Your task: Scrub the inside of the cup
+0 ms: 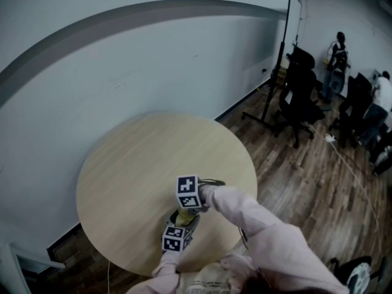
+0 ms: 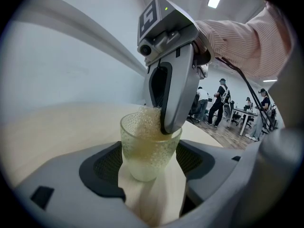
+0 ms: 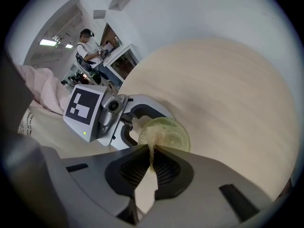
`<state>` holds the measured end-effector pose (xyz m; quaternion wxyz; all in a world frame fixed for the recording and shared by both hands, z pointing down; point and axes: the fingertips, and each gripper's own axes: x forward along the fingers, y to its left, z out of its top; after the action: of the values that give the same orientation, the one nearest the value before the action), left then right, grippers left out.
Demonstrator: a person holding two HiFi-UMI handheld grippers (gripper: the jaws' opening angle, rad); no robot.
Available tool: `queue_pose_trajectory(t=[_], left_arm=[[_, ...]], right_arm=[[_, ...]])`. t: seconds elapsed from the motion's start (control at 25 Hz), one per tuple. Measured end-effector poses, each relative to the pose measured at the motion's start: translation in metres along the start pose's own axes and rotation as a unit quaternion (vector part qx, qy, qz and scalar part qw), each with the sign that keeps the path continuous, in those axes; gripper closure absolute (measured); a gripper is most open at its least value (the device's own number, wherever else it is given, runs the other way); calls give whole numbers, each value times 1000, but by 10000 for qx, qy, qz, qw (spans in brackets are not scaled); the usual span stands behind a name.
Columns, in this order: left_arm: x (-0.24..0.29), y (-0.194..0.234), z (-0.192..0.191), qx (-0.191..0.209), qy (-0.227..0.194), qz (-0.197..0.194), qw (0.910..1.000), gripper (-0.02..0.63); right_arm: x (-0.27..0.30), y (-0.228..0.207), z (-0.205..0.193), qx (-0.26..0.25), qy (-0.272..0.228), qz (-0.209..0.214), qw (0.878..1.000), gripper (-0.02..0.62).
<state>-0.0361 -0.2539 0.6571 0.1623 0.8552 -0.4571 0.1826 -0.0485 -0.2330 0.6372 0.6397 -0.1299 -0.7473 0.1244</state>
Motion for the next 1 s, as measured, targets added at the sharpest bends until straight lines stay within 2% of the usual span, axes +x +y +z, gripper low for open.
queue_pose_trajectory(t=[0.24,0.36,0.68,1.0], left_arm=[[1,3,0,15,-27,23,10000,259],[-1,-2,-5,-105,147,-34,9998,259],[3,3,-4,22,27,18,10000,259],[2,1,-5,25,62,-1,10000,259]], right_arm=[[0,3,5,403,-241,268,9985,569],[0,7,7,657,-422,439,9960,569],[0,9,17,1356,-917,804,9832,568],[-1,8,25,1889,-1135,908,9712,568]])
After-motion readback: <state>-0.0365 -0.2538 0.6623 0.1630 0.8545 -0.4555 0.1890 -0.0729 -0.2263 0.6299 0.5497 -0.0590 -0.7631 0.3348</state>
